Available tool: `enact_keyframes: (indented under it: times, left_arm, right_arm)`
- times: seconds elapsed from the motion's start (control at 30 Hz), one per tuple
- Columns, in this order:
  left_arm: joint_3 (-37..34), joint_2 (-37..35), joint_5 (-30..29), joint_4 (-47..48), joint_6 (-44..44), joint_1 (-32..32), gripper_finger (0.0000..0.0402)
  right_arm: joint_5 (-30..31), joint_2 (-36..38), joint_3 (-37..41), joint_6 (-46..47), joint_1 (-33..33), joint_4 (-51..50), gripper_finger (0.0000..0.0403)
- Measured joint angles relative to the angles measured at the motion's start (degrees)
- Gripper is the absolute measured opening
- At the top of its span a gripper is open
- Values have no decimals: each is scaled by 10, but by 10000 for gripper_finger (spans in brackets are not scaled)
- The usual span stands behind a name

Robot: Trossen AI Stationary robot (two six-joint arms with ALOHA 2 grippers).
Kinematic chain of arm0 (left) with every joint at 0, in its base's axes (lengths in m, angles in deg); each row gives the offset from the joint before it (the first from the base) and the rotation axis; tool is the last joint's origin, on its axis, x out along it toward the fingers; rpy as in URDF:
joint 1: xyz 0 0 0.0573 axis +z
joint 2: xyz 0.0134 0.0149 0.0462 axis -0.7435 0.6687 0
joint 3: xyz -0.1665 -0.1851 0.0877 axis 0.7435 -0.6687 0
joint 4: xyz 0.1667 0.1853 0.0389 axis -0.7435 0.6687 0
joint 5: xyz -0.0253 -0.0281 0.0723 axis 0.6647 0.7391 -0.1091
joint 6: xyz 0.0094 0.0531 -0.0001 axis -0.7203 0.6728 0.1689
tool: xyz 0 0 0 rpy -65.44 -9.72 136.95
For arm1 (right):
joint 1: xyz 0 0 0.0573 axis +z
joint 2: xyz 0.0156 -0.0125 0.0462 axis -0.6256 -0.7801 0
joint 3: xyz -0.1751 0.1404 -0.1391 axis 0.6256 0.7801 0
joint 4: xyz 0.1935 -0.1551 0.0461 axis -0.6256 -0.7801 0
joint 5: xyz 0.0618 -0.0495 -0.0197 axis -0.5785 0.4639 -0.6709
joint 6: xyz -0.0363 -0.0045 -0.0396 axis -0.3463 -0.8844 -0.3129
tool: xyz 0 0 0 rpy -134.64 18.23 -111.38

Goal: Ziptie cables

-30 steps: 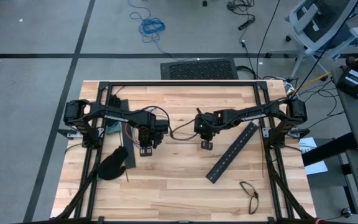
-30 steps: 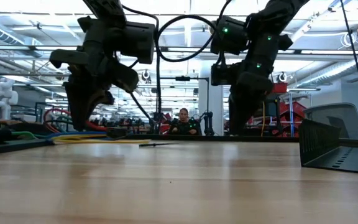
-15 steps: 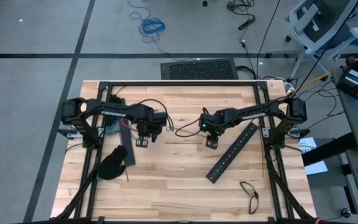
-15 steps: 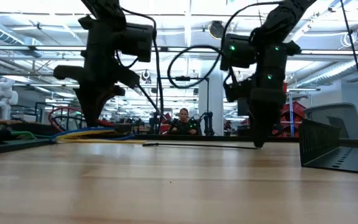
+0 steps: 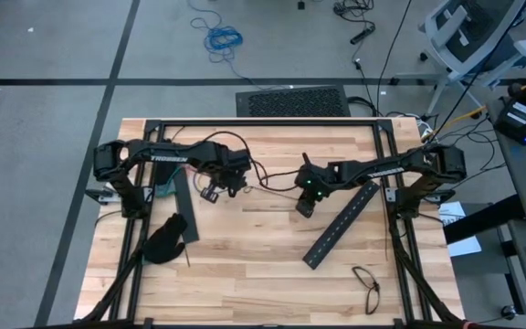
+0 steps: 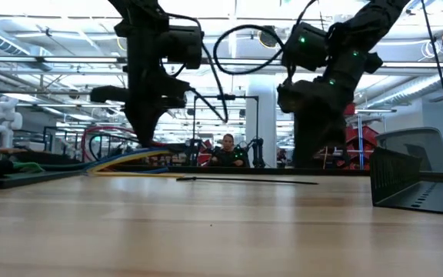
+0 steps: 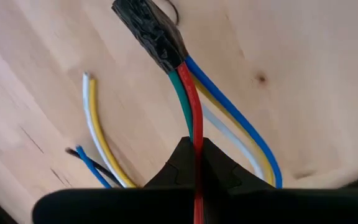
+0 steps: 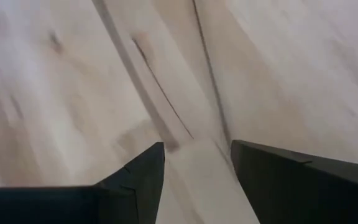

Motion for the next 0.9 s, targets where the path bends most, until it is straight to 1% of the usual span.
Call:
enact_keyframes:
  times: [0.17, 0.3, 0.37, 0.43, 0.57, 0.67, 0.77, 0.9]
  left_arm:
    - [0, 5, 0, -16, 8, 0, 3]
    - [0, 21, -4, -20, 8, 2, 3]
    - [0, 33, -32, -20, 8, 2, 3]
    - [-1, 43, -63, -14, 8, 3, 3]
    - [-2, 45, -75, 4, 7, 9, 3]
    - [-3, 41, -81, 35, -23, 18, 3]
    - [-3, 29, -77, 52, -60, 33, 3]
    - [-11, -10, -63, 48, -91, 40, 3]
  right_arm:
    - [0, -3, 0, 68, 0, 95, 183]
    - [43, -3, 0, 94, 0, 122, 183]
    - [71, -4, 0, 98, -1, 122, 183]
    - [82, -9, 0, 103, -5, 140, 183]
    - [83, -45, -1, 112, -5, 194, 183]
    - [82, -89, -13, 116, -4, 194, 183]
    - [84, -125, -40, 109, -3, 199, 183]
    - [99, -151, -92, 70, -3, 214, 183]
